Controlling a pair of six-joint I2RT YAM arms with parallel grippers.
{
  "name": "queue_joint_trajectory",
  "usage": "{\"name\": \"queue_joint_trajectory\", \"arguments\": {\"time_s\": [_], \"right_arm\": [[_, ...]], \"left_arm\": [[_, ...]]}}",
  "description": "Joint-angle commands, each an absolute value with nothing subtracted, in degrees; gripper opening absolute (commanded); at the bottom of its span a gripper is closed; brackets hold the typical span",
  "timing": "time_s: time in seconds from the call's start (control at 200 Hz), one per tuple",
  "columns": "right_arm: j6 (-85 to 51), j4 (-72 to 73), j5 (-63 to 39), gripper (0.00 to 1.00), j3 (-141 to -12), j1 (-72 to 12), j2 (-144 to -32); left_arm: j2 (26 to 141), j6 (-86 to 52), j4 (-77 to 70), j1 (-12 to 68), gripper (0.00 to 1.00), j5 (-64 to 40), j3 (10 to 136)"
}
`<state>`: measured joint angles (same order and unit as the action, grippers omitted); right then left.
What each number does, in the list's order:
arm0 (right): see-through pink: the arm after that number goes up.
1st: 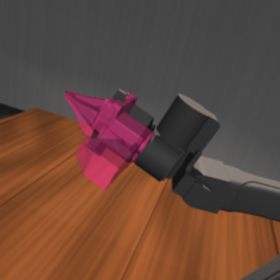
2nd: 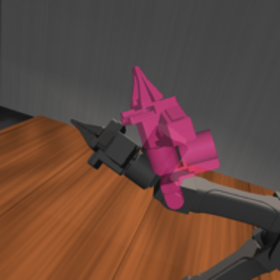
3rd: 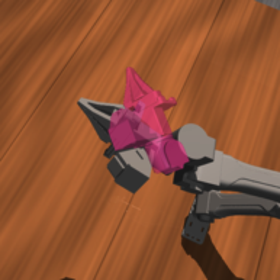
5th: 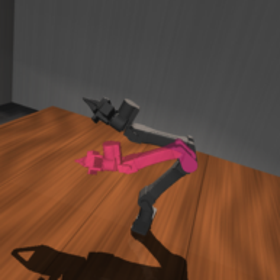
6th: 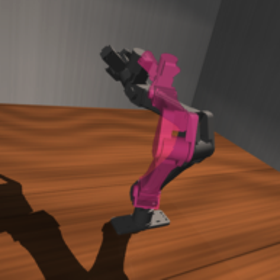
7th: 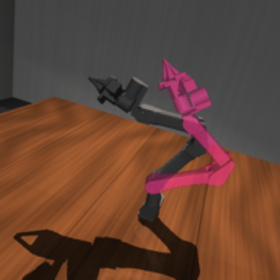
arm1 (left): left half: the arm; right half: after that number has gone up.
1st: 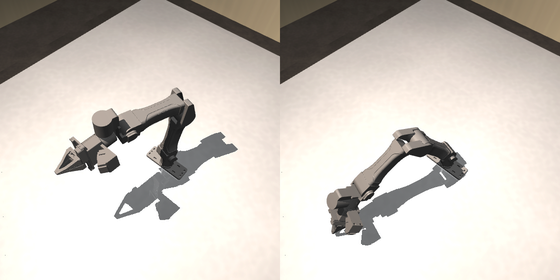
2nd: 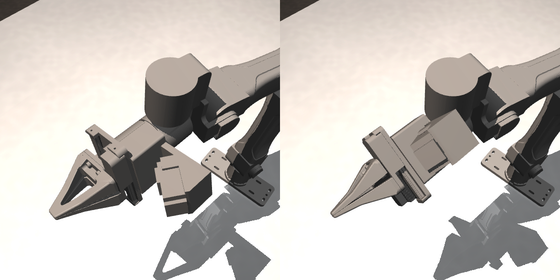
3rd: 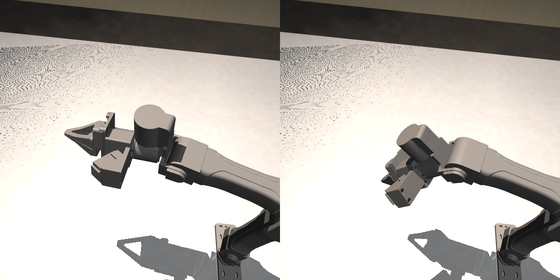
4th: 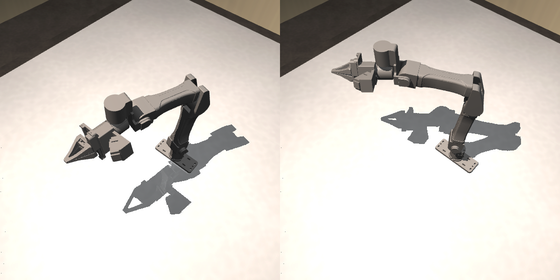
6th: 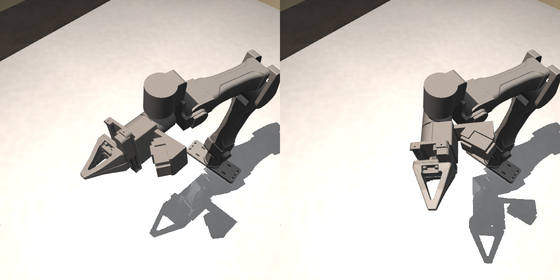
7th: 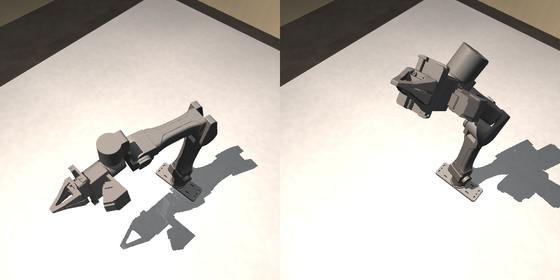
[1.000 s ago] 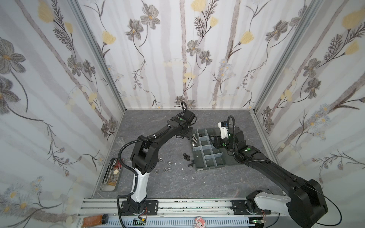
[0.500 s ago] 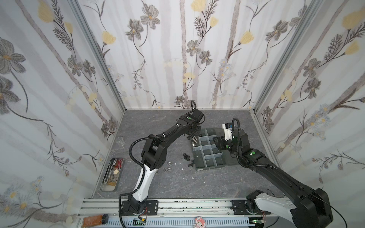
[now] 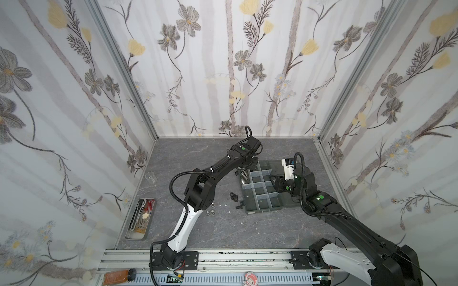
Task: Sort the screws and nuts into containers
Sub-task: Place the nut into the container.
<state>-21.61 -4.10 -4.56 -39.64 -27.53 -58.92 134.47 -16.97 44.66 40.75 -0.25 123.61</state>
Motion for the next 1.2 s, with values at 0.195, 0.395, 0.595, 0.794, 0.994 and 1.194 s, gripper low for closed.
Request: {"name": "queue_joint_trajectory", "arguments": {"time_s": [0.195,0.395,0.595,0.794,0.994,1.194], "right_arm": [[-22.19,-2.01,-4.74,0.46,-38.64,-27.43,-58.45],[-22.23,-1.65,-4.83,0.46,-38.58,-27.42,-58.71],[-22.23,-1.44,-4.83,0.46,-38.47,-27.4,-58.71],[-22.23,-1.53,-4.57,0.46,-38.41,-27.33,-58.23],[-21.14,-2.45,-4.91,0.47,-39.24,-27.24,-57.72],[-18.62,-7.35,-3.84,0.47,-42.79,-27.76,-57.99]], "left_arm": [[138.42,-18.19,44.91,41.02,0.1,-2.33,128.47],[139.28,-18.11,44.58,40.97,0.12,-2.64,128.94],[139.39,-17.84,44.67,41.01,0.3,-2.23,128.94],[139.13,-17.73,44.82,40.97,0.42,-1.92,129.45],[136.74,-17.36,45.02,41.04,0.48,0.01,129.37],[126.33,-16.61,38.6,41.05,0.54,4.09,118.63]]}}
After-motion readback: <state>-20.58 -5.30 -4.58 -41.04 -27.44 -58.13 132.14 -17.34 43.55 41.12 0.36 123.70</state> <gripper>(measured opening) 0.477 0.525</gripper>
